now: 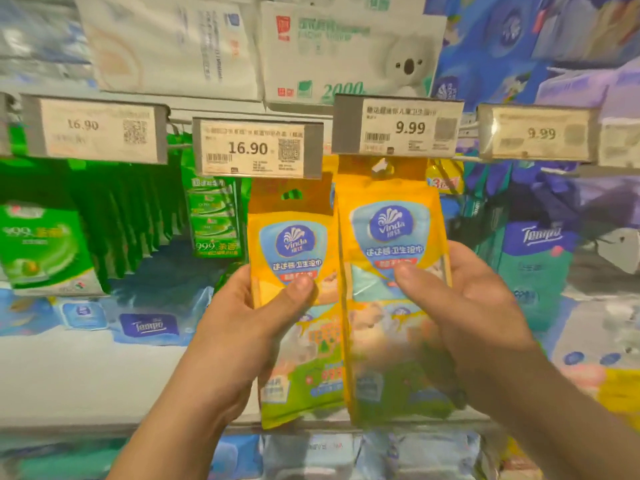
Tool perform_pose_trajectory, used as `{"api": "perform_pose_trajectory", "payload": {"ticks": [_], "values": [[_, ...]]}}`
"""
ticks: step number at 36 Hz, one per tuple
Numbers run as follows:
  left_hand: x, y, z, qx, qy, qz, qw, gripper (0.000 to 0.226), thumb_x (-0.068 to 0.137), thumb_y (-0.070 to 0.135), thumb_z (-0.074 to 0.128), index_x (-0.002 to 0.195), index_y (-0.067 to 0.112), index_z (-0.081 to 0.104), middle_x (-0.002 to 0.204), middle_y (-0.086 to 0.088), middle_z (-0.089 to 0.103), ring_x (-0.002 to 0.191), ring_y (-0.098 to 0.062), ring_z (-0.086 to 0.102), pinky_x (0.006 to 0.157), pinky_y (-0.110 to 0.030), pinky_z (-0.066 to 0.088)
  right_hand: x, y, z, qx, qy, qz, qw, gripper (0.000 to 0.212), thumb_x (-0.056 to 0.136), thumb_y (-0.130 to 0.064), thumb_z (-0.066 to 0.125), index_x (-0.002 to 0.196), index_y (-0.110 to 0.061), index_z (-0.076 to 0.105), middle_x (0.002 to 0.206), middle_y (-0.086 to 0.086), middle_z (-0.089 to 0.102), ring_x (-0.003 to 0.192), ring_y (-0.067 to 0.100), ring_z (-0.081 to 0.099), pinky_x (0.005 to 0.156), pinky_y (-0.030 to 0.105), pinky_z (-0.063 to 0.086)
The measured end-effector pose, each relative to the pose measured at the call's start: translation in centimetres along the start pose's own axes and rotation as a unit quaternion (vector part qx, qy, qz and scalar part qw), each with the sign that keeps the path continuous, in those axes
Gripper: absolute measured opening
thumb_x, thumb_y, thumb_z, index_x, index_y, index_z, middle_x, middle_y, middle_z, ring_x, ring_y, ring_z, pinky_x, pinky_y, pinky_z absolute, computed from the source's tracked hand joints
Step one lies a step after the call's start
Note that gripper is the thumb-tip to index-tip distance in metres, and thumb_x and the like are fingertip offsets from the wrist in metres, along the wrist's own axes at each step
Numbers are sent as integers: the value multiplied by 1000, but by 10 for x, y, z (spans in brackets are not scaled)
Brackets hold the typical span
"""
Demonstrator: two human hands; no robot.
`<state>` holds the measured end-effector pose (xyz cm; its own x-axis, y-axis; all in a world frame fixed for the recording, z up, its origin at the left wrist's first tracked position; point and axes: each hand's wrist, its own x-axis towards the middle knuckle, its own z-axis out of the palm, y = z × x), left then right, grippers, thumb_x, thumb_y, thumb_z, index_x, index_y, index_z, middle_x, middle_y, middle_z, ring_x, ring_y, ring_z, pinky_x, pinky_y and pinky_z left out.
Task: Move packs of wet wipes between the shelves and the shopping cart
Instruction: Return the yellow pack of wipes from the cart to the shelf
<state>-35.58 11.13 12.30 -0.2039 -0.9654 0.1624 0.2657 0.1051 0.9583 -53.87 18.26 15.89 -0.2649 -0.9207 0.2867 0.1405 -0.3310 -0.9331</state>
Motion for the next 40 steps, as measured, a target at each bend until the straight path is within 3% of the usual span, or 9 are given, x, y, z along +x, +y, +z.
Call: {"api": "perform_pose_trajectory", "payload": {"ticks": [3,8,13,21,26,30,34,37,40], "values": [[1,0,1,-8,20,3,1000,55,70,31,83,119,10,68,108,-9,79,108,-32,73,102,-57,53,11,6,-4,-30,11,1,999,42,71,-21,82,110,-14,68,94,12,78,70,23,73,53,28,55],[3,-3,-3,-1,43,12,999,52,70,31,76,118,12,69,104,-7,80,103,-30,75,88,-43,59,23,20,-11,-43,40,20,998,39,77,-21,80,113,-16,66,99,9,78,96,39,73,83,54,58],[6,-4,-6,-4,56,11,998,51,73,33,77,118,11,69,105,-9,79,100,-32,76,92,-54,59,27,40,-13,-71,37,-23,997,55,69,-25,81,119,-17,59,103,2,78,95,24,75,80,44,62],[12,-11,-9,2,56,25,998,50,73,31,76,119,13,67,102,-5,80,94,-23,78,71,-31,62,44,79,-15,-161,48,-37,985,37,84,-54,65,114,-33,66,108,-12,76,101,14,72,93,49,56],[18,-13,-11,10,54,30,998,54,71,34,77,120,13,67,104,-5,80,97,-24,77,79,-39,61,74,84,-5,-155,85,-12,984,35,91,-57,62,113,-31,68,107,-13,75,99,10,71,91,43,56],[22,-14,-12,4,51,36,998,53,73,31,76,121,12,66,106,-6,79,98,-25,76,81,-39,62,101,89,8,-146,125,3,981,34,93,-52,62,106,-20,65,96,-9,72,87,5,67,71,27,51],[25,-14,-12,7,43,42,998,51,75,29,75,122,12,66,106,-6,79,98,-26,77,79,-38,63,129,93,18,-118,146,32,982,31,97,-46,60,104,-15,60,81,-8,61,70,5,53,62,27,42],[25,-14,-12,1,38,45,998,49,76,27,74,121,11,65,105,-6,80,96,-26,77,74,-33,64,153,97,23,-123,162,41,978,38,97,-49,58,113,-15,54,91,-5,59,83,15,54,77,27,38],[25,-14,-13,1,38,50,998,49,76,27,74,121,12,65,104,-6,80,94,-24,77,73,-32,63,173,98,28,-156,176,49,971,50,95,-53,59,123,-11,55,120,7,63,107,29,59,91,37,48]]}}
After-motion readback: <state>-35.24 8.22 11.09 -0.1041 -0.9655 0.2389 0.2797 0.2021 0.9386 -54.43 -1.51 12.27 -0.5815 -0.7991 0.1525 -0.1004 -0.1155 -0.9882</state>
